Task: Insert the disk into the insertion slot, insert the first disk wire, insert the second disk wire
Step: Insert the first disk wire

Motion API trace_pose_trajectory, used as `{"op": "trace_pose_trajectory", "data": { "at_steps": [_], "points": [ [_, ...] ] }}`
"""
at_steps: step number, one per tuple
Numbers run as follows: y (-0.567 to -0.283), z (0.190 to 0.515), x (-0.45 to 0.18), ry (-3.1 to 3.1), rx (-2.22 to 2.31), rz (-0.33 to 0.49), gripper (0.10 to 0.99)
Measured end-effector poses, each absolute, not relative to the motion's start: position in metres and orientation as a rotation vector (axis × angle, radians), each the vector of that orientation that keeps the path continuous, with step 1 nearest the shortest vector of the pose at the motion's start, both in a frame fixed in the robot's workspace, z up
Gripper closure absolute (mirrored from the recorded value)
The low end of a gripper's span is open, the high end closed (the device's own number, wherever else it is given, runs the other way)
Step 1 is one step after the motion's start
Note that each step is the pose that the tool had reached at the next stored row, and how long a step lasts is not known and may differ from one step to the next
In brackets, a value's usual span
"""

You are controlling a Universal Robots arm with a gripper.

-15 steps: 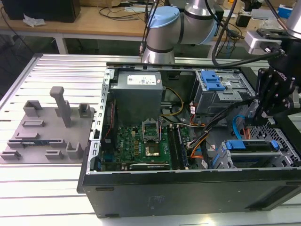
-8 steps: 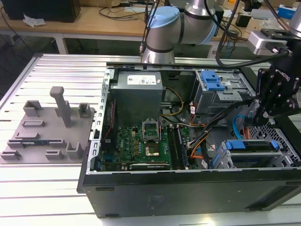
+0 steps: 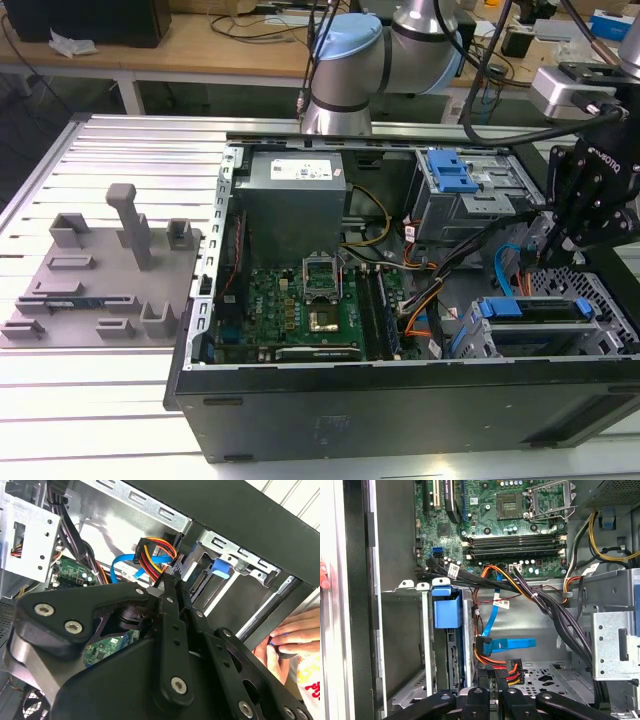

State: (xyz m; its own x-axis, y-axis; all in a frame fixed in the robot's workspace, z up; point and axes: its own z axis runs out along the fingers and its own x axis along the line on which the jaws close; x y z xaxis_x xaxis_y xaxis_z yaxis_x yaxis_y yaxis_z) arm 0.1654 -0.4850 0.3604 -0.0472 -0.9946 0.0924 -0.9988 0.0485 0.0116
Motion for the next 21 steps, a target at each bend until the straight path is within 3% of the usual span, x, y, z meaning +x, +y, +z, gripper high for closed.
{"op": "trace_pose_trajectory", "data": {
  "at_steps": [21],
  "points": [
    [-0.504, 0.360, 0.169, -2.259, 2.079, 0.042, 0.922]
  ]
}}
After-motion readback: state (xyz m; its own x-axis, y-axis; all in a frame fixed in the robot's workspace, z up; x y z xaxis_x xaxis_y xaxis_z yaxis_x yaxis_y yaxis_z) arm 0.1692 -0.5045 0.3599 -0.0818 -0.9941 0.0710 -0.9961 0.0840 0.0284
